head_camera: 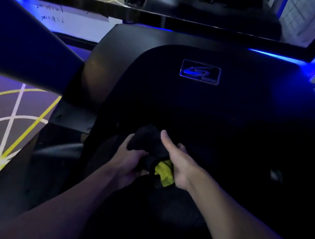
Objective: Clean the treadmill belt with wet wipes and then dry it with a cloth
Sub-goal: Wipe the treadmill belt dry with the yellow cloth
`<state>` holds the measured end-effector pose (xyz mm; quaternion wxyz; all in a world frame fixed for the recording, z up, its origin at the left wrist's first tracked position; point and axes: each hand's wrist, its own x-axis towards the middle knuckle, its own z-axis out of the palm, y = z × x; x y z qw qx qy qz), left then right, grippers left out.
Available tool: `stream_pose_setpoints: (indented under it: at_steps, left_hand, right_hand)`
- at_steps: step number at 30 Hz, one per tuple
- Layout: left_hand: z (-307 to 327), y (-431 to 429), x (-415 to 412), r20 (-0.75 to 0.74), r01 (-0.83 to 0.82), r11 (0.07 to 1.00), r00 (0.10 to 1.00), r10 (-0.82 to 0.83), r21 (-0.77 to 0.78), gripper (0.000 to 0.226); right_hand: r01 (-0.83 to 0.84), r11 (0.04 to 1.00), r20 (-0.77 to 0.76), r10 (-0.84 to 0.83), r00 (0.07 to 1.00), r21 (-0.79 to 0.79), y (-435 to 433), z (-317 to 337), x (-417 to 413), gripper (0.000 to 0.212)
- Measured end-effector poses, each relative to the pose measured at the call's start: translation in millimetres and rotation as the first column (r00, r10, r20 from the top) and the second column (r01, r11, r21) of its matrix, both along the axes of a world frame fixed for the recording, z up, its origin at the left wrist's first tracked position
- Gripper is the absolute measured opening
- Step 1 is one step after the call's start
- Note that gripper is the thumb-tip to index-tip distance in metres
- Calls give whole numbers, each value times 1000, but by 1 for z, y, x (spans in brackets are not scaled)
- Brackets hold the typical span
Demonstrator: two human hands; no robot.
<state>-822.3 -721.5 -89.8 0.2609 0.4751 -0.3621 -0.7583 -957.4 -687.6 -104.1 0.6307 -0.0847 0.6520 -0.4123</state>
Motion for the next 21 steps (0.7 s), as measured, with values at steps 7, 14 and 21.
stream_pose_setpoints:
  at_steps: [7, 14, 21]
  left_hand:
    - [11, -44, 53, 336, 535, 839, 812, -478, -101, 94]
    - [-43, -5, 49, 938, 866, 390, -216, -271, 312, 121]
    - [-44, -3, 34, 951, 822, 490, -193, -241, 291, 131]
  right_hand:
    - [-122, 967, -471, 2, 882, -224, -43, 3, 37, 59]
    - [-613, 720, -932, 353, -80, 325, -98, -22, 109, 78]
    - [-555, 744, -925, 245, -290, 371, -92, -37, 79, 65]
